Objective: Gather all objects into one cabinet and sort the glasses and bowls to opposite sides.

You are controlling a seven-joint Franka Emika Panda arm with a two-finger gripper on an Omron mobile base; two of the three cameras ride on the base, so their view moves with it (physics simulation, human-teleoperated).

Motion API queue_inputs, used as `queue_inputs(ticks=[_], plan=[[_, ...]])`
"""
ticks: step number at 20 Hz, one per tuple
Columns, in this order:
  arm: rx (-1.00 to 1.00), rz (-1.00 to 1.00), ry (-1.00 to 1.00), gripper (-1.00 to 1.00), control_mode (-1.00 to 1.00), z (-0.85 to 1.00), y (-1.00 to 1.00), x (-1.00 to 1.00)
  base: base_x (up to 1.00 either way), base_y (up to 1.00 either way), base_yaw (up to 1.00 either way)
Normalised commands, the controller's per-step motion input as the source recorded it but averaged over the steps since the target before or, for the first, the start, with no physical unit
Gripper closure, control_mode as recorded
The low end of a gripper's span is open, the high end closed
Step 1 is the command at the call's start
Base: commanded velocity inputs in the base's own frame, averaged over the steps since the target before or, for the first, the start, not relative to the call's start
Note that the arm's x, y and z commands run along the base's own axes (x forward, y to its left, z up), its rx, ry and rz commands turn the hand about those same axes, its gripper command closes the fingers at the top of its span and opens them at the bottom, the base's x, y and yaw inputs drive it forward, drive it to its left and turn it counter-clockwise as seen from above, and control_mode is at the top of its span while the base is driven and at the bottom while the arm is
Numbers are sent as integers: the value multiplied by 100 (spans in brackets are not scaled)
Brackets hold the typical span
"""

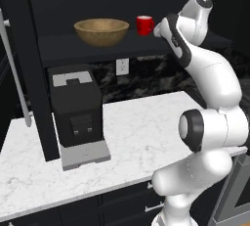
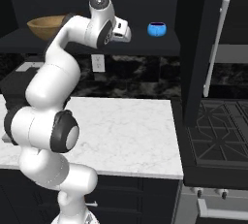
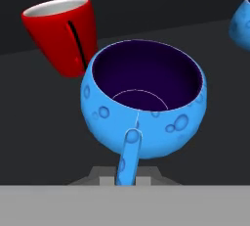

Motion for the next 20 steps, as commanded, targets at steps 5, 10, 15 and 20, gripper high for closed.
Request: queue_inputs(ticks=[5,10,15,20], plan=[[1,0,0,100,-100,-8,-10,36,0,0,0],[0,0,0,100,-100,-9,-7,34,0,0,0],[0,0,0,-100,-100,-12,-1,27,0,0,0],[0,0,0,-100,-100,-12,-3,22,0,0,0]])
